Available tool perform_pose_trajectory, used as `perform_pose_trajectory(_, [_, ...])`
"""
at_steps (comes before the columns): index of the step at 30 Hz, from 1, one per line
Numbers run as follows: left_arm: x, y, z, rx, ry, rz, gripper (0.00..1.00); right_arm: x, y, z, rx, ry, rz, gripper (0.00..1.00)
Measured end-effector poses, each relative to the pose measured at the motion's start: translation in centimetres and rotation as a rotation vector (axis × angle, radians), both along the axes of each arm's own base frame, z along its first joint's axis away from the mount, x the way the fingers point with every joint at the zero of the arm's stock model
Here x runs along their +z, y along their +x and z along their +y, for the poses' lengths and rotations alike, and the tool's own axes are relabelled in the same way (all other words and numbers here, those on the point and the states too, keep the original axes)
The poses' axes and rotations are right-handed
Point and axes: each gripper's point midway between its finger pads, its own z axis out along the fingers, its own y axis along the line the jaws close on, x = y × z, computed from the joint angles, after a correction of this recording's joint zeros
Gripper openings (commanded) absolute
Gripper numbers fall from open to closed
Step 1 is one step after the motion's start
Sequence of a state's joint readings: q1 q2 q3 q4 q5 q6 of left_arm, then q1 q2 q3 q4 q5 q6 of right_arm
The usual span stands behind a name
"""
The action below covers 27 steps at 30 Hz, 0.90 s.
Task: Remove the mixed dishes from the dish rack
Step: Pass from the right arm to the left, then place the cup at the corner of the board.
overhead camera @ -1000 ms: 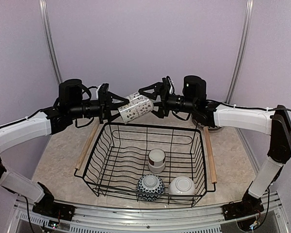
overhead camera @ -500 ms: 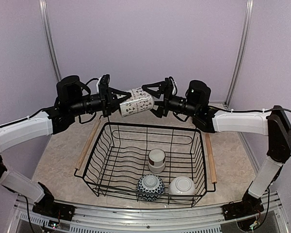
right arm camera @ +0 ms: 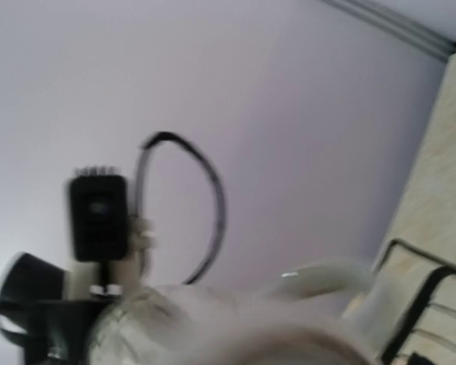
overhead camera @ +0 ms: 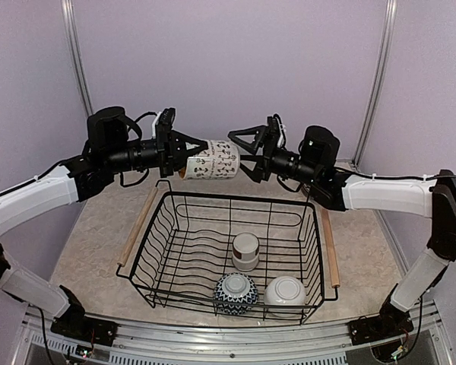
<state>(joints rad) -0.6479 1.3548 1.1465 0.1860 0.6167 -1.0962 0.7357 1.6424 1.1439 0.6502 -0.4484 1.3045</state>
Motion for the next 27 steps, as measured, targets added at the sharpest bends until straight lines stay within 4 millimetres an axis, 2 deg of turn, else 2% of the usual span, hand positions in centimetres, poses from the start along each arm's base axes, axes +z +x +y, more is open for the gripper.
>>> perform_pose_trajectory(11, [-1.0, 0.3, 1.0, 0.037, 0.085, 0.056, 0.0, -0.2, 1.6, -1.8, -0.08, -0.064, -0.094, 1.0])
perform_pose_trajectory(15, [-0.3, 1.1, 2.3, 0.082, 0.142, 0.069, 0.0, -1.1, 2.0, -2.5, -0.121, -0.143, -0.112, 1.0])
perform_pose_trajectory(20, [1.5, 3.4, 6.0, 0.194, 0.212, 0.048, 0.0, -1.6, 1.7, -3.9, -0.175, -0.273, -0.157, 1.0])
perform_pose_trajectory(24, [2.4, 5.7, 10.5, 0.322, 0.276, 0.027, 0.0, -2.1, 1.4, -5.8, -0.233, -0.396, -0.193, 1.0])
perform_pose_trajectory(27, [2.2, 7.0, 14.0, 0.41, 0.332, 0.034, 0.0, -2.3, 1.1, -7.6, -0.285, -0.493, -0.213, 1.0])
